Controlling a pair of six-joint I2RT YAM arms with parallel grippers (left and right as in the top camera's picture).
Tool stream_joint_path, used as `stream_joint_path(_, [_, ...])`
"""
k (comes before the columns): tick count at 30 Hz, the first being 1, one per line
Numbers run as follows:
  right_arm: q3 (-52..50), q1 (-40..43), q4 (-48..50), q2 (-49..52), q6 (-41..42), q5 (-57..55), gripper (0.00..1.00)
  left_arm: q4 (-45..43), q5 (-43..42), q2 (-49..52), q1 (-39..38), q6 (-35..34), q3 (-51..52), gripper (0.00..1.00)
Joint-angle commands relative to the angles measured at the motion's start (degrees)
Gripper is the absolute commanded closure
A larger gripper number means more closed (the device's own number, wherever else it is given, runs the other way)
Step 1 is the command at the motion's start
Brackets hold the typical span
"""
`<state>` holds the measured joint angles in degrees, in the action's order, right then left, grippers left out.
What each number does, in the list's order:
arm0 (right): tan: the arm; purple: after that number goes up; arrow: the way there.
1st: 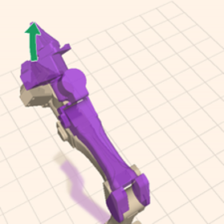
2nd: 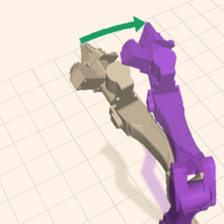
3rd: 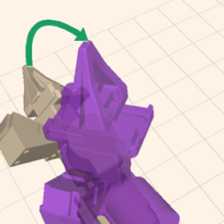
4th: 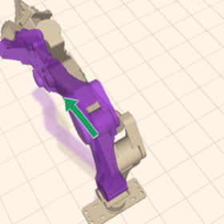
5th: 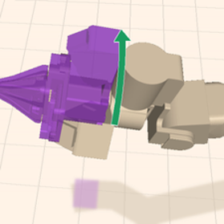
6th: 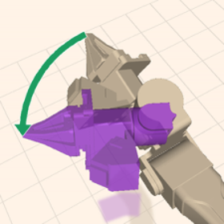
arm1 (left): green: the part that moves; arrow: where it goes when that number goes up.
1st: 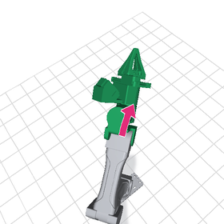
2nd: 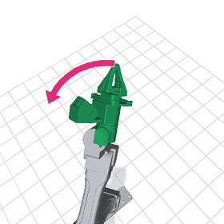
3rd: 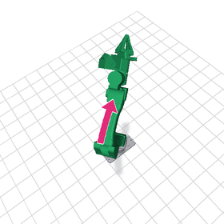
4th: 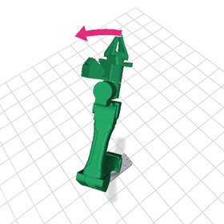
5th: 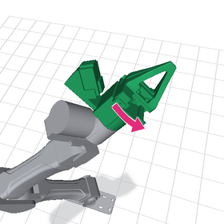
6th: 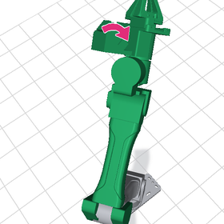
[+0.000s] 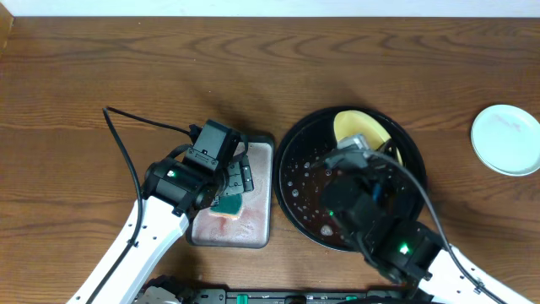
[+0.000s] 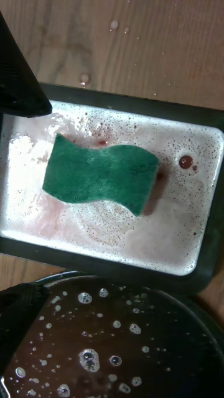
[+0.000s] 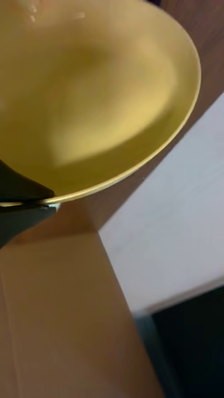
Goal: Clean dirty plates on tray and stack at the side
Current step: 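Carry the yellow plate right and stack it on the mint plates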
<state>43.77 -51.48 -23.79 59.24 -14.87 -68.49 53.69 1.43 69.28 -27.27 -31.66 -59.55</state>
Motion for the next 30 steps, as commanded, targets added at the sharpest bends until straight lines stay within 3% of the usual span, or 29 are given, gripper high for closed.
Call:
stream_joint_path(1, [1.2, 6.3, -0.5, -0.3, 11.0, 8.2, 0.99, 0.2, 0.0, 0.0, 0.3, 0.0, -0.3, 0.15])
stream_joint_path(5, [1.2, 19.4, -0.9, -0.2, 18.9, 26.7, 0.99, 0.2, 0.0, 0.0, 0.3, 0.0, -0.3, 0.15])
stream_joint_path(9, [1.2, 37.1, -0.4, 0.5, 24.7, 50.6, 0.99, 0.2, 0.0, 0.0, 0.3, 0.0, -0.3, 0.15])
stream_joint_path(10, [1.2, 44.9, -0.4, 1.3, 26.1, 59.0, 0.99, 0.2, 0.0, 0.0, 0.3, 0.0, -0.3, 0.15])
stream_joint_path(14, [1.2, 62.0, -0.2, 4.3, 30.6, 72.2, 0.99, 0.2, 0.0, 0.0, 0.3, 0.0, -0.3, 0.15])
stream_joint_path(21, [1.2, 83.4, 4.3, 12.1, 42.6, 78.0, 0.99, 0.2, 0.0, 0.0, 0.3, 0.0, -0.3, 0.15])
stream_joint_path(30, [1.2, 96.4, 17.1, 25.7, 47.2, 76.5, 0.99, 0.2, 0.0, 0.0, 0.3, 0.0, -0.3, 0.15])
